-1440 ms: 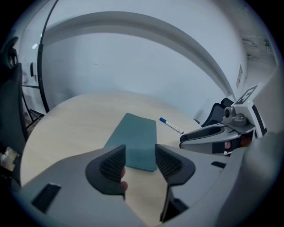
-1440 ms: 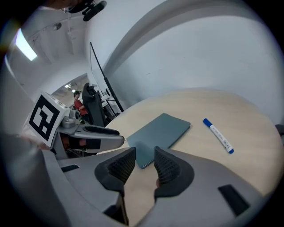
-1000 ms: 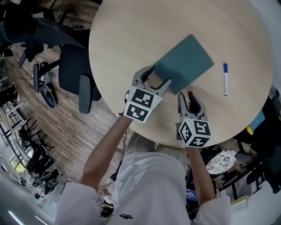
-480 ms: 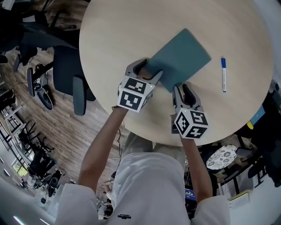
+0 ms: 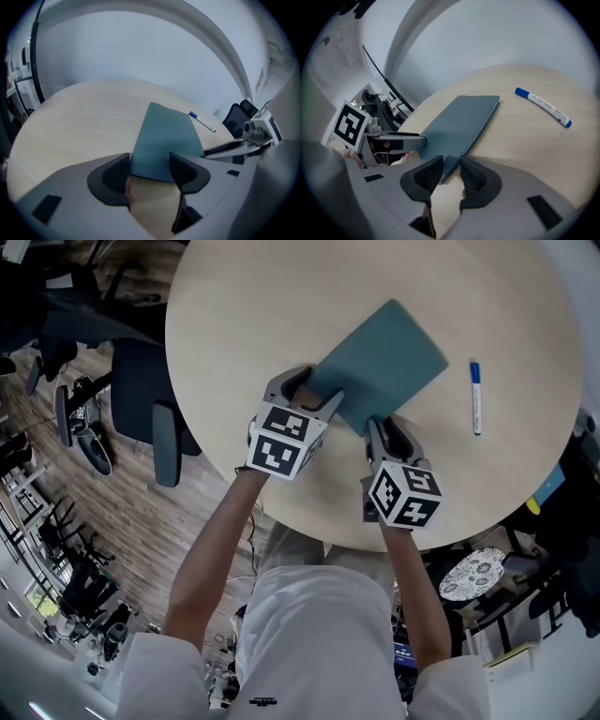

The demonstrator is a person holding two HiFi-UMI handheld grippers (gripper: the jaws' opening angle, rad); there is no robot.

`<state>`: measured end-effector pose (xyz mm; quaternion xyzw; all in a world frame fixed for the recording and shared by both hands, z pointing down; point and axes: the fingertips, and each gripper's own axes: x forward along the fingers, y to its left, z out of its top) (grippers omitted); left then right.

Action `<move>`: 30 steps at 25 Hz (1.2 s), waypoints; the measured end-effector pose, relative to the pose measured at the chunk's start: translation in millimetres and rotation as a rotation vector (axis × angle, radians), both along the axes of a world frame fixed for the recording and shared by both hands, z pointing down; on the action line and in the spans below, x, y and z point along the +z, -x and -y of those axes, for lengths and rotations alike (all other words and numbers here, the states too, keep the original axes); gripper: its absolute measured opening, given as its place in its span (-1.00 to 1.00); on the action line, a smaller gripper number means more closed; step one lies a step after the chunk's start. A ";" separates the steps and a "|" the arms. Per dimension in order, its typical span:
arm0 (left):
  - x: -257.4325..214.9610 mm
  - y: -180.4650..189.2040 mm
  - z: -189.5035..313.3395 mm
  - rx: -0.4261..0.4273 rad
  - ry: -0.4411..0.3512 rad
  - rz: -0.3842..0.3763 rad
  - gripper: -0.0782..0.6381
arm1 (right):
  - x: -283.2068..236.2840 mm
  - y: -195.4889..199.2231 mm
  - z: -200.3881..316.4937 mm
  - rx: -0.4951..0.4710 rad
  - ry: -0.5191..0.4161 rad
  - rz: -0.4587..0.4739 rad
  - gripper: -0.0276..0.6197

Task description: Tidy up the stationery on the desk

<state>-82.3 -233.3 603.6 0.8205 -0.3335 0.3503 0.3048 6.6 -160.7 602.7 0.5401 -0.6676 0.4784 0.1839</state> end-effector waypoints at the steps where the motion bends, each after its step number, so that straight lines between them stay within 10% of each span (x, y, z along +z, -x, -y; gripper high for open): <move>1: 0.2 -0.6 -0.1 -0.003 0.000 0.001 -0.01 | -0.6 -0.8 0.0 -0.006 -0.007 -0.009 -0.50; 30: -2.6 -44.5 -88.7 -0.033 0.110 -0.049 -0.01 | -5.2 -66.0 -3.2 -0.175 -0.030 -0.157 -0.53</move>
